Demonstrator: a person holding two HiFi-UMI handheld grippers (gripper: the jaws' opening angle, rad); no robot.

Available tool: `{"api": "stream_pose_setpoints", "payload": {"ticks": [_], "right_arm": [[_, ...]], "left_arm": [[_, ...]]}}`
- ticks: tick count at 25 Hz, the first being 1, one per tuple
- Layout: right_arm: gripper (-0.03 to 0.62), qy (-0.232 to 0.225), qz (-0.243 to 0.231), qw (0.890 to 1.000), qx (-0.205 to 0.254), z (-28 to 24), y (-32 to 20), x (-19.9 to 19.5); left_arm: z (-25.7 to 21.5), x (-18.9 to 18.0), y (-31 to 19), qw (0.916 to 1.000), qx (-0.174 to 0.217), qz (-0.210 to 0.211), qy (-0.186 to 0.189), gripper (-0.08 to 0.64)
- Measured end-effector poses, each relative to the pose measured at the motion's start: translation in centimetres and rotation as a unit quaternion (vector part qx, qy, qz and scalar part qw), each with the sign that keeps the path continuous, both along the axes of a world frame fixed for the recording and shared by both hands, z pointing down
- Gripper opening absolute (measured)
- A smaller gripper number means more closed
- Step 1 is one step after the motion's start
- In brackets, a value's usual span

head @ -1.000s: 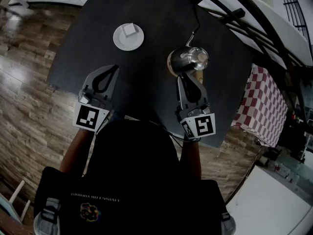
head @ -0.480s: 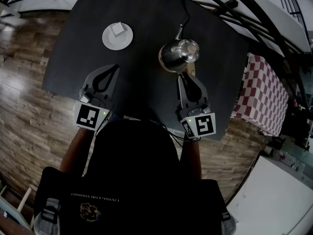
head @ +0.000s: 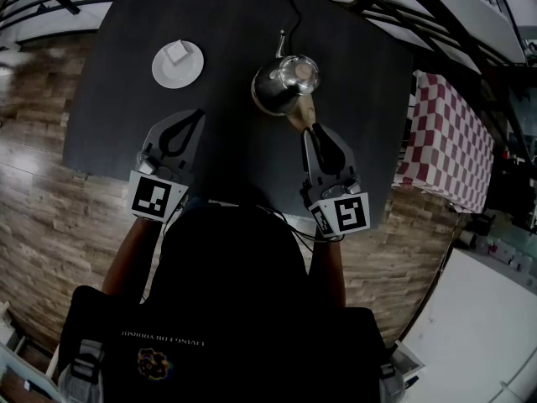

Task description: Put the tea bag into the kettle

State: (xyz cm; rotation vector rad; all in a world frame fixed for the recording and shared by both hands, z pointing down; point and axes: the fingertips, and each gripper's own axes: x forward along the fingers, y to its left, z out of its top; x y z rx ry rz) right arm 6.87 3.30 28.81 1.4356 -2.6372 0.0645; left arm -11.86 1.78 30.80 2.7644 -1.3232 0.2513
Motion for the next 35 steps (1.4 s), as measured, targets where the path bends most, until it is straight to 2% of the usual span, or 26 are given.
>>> {"api": "stream_pose_setpoints", "payload": {"ticks": [6,17,21,35], "right_arm": [[0.078,0.001,0.017,1.0,-0.006,0.3,0.6,2.6],[0.083,-0.001,0.045,0.999,-0.011,0.8,1.4,6.9],[0.083,-0.002,0.056,0.998,-0.01,0.7,1.7,8.5],[0.083,-0.004,0.111,0.993,-0.024,1.6,3.4,15.0]], "left_arm": [[0.2,2.8,-0.3,0.9997,0.0,0.024,-0.006,0.008],[1.0,6.4,-1.5,0.9986,-0.007,0.045,-0.026,0.01],[1.3,8.1,-2.2,0.9979,-0.012,0.055,-0.031,0.033],[1.7,14.9,-5.7,0.994,0.008,0.098,-0.05,0.072]]}}
